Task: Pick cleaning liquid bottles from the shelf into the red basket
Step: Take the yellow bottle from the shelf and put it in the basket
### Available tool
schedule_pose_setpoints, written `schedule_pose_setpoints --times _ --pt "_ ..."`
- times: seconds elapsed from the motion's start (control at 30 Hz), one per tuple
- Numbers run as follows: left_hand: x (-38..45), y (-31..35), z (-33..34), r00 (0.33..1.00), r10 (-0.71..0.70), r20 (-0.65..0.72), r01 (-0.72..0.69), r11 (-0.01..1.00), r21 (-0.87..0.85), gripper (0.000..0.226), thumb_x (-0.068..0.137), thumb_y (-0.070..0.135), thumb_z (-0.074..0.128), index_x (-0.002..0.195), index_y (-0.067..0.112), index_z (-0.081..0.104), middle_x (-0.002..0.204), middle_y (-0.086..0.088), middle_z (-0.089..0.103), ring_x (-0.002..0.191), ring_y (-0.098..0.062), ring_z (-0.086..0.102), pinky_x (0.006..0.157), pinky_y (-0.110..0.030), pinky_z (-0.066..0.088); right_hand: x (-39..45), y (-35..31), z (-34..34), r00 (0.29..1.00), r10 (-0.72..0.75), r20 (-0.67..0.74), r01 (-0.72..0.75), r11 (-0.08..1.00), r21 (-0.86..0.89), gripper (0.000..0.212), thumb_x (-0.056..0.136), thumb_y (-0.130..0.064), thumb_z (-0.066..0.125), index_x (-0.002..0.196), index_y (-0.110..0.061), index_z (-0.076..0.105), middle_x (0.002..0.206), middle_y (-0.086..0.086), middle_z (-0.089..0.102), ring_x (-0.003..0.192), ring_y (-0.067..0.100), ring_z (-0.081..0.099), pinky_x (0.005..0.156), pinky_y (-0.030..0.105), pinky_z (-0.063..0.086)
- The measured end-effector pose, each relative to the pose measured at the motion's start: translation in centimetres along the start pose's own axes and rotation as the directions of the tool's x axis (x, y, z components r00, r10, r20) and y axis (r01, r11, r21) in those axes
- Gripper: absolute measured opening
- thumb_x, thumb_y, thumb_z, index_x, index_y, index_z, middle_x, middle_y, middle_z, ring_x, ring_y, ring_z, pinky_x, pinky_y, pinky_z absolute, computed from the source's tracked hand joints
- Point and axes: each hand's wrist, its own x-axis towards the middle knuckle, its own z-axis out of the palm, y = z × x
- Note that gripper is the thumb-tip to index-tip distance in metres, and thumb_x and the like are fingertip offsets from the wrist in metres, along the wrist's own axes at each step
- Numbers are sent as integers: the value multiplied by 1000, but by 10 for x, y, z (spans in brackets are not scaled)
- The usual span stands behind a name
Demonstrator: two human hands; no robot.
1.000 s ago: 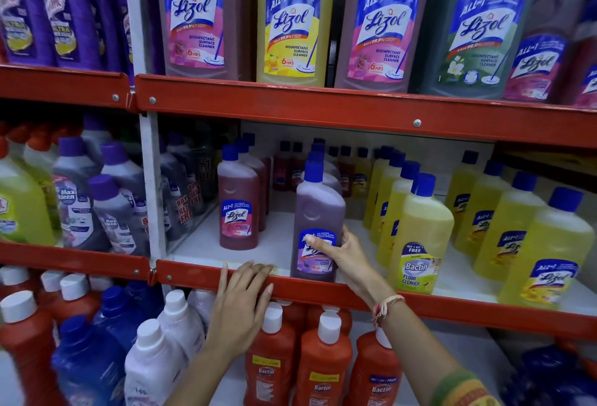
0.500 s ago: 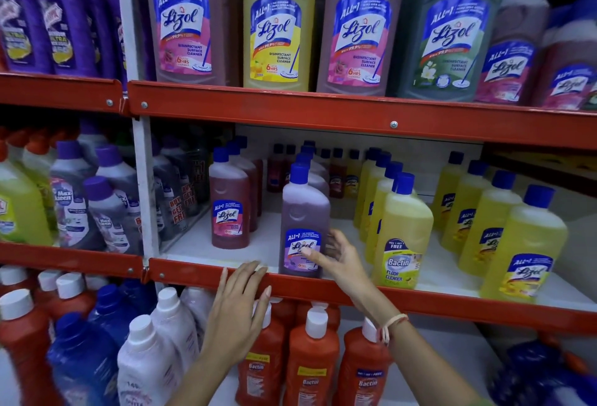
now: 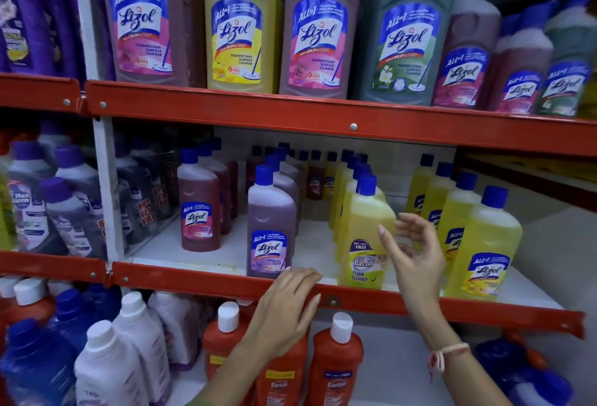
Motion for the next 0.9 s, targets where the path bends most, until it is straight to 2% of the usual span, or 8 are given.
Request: schedule_pose_setpoints --times 0.13,0.2,0.3,0.43,0.53,0.67,0.8,0.9 --pt "4 -1 15 997 -5 72 0 998 64 39 99 40 35 131 21 47 130 4 56 124 -9 45 115 -33 20 17 31 -4 978 143 150 -136 989 -60 71 62 -41 84 122 -27 49 121 -4 59 110 10 58 86 33 52" --pt "3 -1 20 996 0 91 -10 995 103 42 99 42 34 133 20 45 132 4 55 126 -9 43 116 -32 13 23 43 0 936 242 257 -229 970 -79 81 55 -45 86 123 -26 46 119 -6 62 105 6 62 82 26 54" --pt "0 0 22 994 3 107 -16 992 122 45 100 45 32 137 21 40 135 5 51 129 -8 38 116 -33 7 23 57 9 849 375 373 -382 922 -58 74 53 -34 87 116 -13 56 107 6 73 83 9 73 66 20 58" --pt "0 -1 21 991 -4 132 -8 995 95 47 100 46 30 141 23 34 139 6 46 133 -6 31 118 -32 1 14 65 20 876 368 312 -398 917 34 69 53 -30 89 114 -11 60 100 10 76 83 17 74 69 32 61" --pt "0 -1 21 989 -5 145 -9 995 96 48 99 46 31 142 24 32 141 6 44 135 -6 29 118 -31 -1 11 54 25 933 297 204 -300 954 -14 60 59 -30 89 110 -23 57 100 3 74 84 13 73 72 30 59" --pt "-1 0 22 988 -18 156 4 996 94 49 99 46 31 142 23 31 142 5 42 136 -9 28 118 -34 0 8 19 28 999 29 34 -19 963 -267 60 62 -47 84 107 -28 49 98 -1 68 82 20 66 68 34 56" --pt "-1 1 23 990 -21 137 9 996 91 49 98 45 33 141 21 34 139 3 45 134 -10 31 118 -33 0 1 -18 19 961 -265 -76 202 866 -458 70 67 -47 82 120 -17 47 105 9 68 87 26 66 63 36 57" --pt "-1 2 24 990 -29 136 16 995 99 50 98 46 33 140 20 35 138 3 47 133 -12 33 118 -32 -1 -9 -41 11 919 -383 -100 278 803 -527 69 69 -45 81 120 -16 47 105 12 67 86 28 67 58 38 58"
